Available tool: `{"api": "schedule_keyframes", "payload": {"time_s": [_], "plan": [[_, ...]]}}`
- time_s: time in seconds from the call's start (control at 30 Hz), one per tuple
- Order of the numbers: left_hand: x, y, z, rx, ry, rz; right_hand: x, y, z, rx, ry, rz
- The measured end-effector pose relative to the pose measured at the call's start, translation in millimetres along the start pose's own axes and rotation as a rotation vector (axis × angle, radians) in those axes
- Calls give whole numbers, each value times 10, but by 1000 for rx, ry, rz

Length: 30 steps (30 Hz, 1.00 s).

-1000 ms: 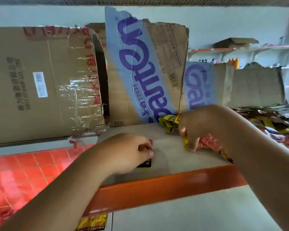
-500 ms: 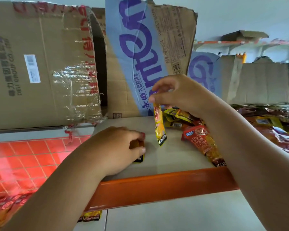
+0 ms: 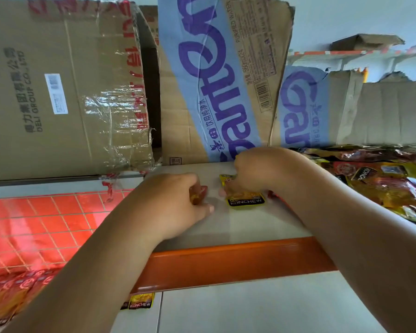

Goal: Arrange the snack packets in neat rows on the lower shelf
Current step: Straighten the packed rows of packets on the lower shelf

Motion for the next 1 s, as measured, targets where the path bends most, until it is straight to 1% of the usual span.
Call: {"api": "schedule_keyframes", "payload": {"time_s": [0.1, 0.2, 0.37, 0.5, 0.7, 0.9, 1.0], "plan": [[1, -34, -63, -7, -81, 12, 45, 1, -111, 19, -71, -8], [-5, -70, -104, 32, -119, 45, 113, -21, -197, 63, -163, -9], [19, -87, -100, 136, -125, 25, 212, -35, -258, 55, -199, -41], [47, -169, -193, 176, -116, 82, 210, -49, -283, -30, -212, -12], [196, -234, -573, 217, -109, 91, 316, -136, -411, -147, -218, 56], [482, -231, -1096, 392, -81, 219, 440, -157, -938, -172, -288, 70], [654, -226, -1429, 419, -63, 274, 500, -156, -1282, -143, -287, 67]]}}
Point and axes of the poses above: each hand's wrist, its own x-axis away from the middle knuckle, its own y-axis out of the palm, z = x × y, the point moved 8 cm from there along -x, towards the middle knuckle, and after that the axes turned 3 degrees about y, right-handed, at the moved point
